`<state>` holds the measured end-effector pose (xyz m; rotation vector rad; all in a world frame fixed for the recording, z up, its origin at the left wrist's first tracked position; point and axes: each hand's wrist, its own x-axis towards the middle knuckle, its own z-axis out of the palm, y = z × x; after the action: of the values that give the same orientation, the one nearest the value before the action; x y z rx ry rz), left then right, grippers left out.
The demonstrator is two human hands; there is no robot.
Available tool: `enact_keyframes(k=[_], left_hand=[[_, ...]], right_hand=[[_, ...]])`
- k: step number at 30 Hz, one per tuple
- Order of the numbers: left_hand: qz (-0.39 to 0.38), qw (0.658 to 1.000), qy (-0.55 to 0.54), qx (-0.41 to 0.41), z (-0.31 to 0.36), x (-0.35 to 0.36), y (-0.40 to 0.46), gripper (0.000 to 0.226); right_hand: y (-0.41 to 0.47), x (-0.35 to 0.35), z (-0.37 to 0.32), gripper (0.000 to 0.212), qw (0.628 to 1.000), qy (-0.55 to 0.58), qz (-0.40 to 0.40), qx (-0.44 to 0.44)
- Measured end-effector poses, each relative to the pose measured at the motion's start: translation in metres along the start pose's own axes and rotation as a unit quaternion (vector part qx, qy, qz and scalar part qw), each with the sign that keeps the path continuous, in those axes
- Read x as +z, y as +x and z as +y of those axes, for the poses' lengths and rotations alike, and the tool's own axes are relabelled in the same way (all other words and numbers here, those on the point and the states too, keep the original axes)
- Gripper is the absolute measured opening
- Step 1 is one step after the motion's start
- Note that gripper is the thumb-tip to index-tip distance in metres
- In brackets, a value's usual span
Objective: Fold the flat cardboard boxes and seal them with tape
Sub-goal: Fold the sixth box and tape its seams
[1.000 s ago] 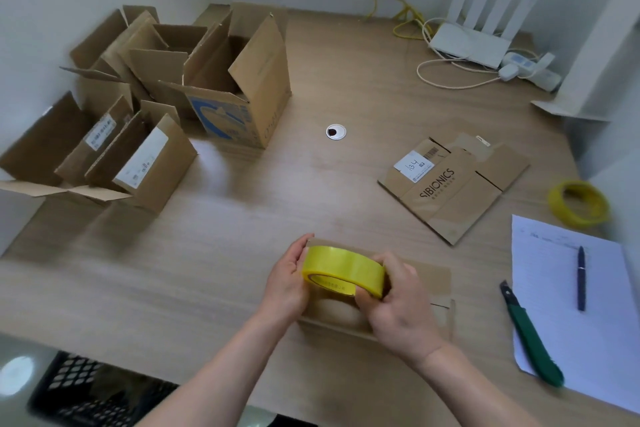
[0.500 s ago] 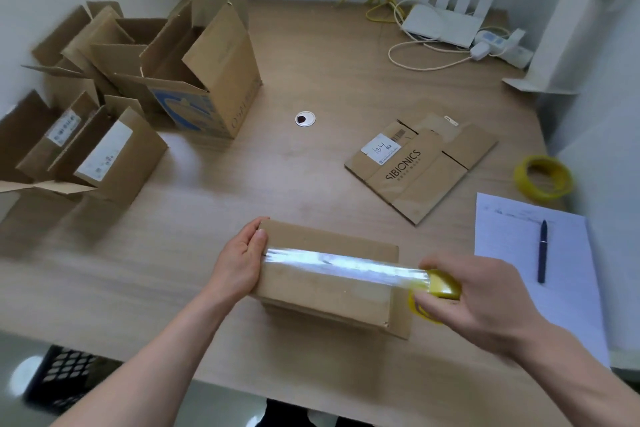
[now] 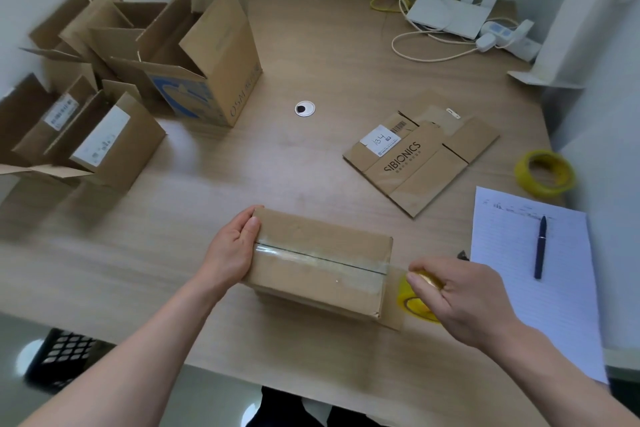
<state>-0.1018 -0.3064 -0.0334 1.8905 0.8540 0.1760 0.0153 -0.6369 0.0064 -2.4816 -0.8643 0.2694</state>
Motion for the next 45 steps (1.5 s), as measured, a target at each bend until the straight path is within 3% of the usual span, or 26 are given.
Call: enact_keyframes(k=[4, 7, 9, 11, 15, 18, 21, 23, 27, 30, 33, 37, 40, 42, 45], left_hand=[[0.001, 1.000, 0.002, -0.001, -0.002, 0.001, 0.001, 0.032], [0.001, 0.998, 0.059, 0.000, 0.001, 0.001, 0.000, 0.037], [0.037, 0.963, 0.266, 0.005, 0.006, 0.000, -0.002, 0.046], [0.068, 0.892, 0.447, 0.027, 0.022, 0.012, -0.008, 0.057], [-0.056, 0.886, 0.436, 0.147, 0.059, 0.101, -0.057, 0.093], [-0.138, 0.842, 0.453, 0.257, 0.075, 0.147, -0.085, 0.099], [-0.167, 0.796, 0.477, 0.333, 0.072, 0.137, -0.082, 0.105], [-0.156, 0.802, 0.476, 0.327, 0.059, 0.113, -0.071, 0.109], [-0.086, 0.841, 0.496, 0.197, 0.031, 0.050, -0.036, 0.105], [-0.072, 0.854, 0.490, 0.162, 0.021, 0.019, -0.015, 0.099], [-0.099, 0.842, 0.485, 0.214, 0.020, 0.002, 0.011, 0.094], [-0.138, 0.798, 0.495, 0.314, 0.032, -0.014, 0.058, 0.077], [-0.084, 0.784, 0.517, 0.332, 0.051, -0.011, 0.077, 0.067], [-0.008, 0.814, 0.480, 0.328, 0.061, -0.005, 0.071, 0.057], [0.114, 0.896, 0.245, 0.352, 0.054, -0.001, 0.028, 0.030]], right_hand=[[0.008, 0.020, 0.006, 0.019, 0.998, 0.013, -0.057, 0.030], [0.015, 0.030, 0.005, 0.022, 0.992, 0.060, -0.096, 0.053], [0.016, 0.030, 0.005, 0.024, 0.989, 0.075, -0.111, 0.058], [0.016, 0.029, 0.006, 0.026, 0.990, 0.072, -0.112, 0.054], [0.017, 0.031, 0.003, 0.022, 0.990, 0.061, -0.119, 0.045], [0.010, 0.030, 0.004, 0.018, 0.985, 0.109, -0.121, 0.052], [0.005, 0.028, 0.002, 0.017, 0.985, 0.119, -0.112, 0.056], [0.005, 0.032, -0.002, 0.018, 0.988, 0.093, -0.109, 0.060], [0.002, 0.040, -0.004, 0.019, 0.986, 0.107, -0.085, 0.090], [-0.003, 0.045, -0.011, 0.020, 0.983, 0.113, -0.097, 0.111], [-0.007, 0.058, -0.030, 0.021, 0.976, 0.119, -0.128, 0.132], [-0.013, 0.086, -0.063, 0.029, 0.964, 0.170, -0.114, 0.170], [-0.008, 0.103, -0.087, 0.027, 0.944, 0.237, -0.073, 0.217], [-0.003, 0.111, -0.099, 0.024, 0.921, 0.287, -0.047, 0.261], [-0.001, 0.119, -0.111, 0.021, 0.893, 0.338, -0.025, 0.295]])
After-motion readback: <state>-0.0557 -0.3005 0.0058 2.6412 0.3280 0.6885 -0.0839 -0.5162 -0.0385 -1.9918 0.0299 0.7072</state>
